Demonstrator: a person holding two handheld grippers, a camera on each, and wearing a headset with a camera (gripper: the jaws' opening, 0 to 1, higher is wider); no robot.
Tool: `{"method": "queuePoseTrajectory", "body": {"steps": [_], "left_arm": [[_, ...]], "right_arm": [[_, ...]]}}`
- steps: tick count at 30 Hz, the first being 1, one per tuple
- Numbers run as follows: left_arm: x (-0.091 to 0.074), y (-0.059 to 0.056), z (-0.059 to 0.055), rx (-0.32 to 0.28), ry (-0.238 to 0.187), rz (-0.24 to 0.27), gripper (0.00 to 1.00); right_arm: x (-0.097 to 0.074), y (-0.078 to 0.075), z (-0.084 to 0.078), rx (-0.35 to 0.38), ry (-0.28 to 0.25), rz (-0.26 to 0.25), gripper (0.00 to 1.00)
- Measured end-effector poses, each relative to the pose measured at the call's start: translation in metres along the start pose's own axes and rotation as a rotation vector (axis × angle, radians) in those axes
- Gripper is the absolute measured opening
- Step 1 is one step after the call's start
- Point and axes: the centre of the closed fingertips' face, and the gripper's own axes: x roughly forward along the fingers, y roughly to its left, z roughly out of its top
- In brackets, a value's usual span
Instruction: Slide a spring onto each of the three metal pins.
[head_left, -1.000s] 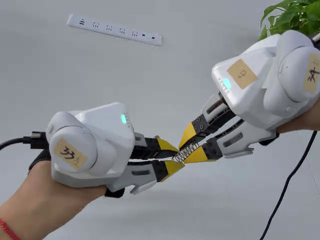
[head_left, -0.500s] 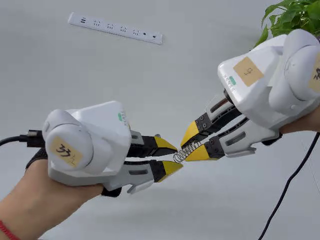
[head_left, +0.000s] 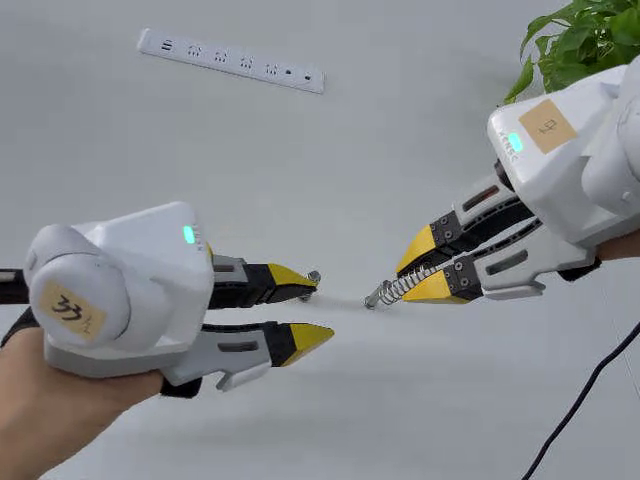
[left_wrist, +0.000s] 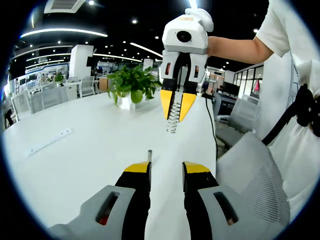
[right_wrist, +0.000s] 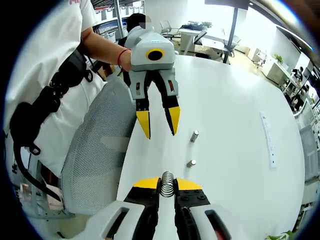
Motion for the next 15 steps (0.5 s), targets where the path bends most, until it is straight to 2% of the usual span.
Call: {"method": "queuePoseTrajectory", "body": {"steps": [8,15], "left_arm": [[-0.021,0.02,-0.018,-0.022,0.027,0.069,0.32],[-0.037,0.036,-0.028,-0.032,0.042,0.111,0.4]], "right_arm": [[-0.003,-0.02,-0.025,0.053,0.042,-0.06,0.07],[-0.001,-0.029,-0.037,0.078,0.067,-0.081,0.07]]}}
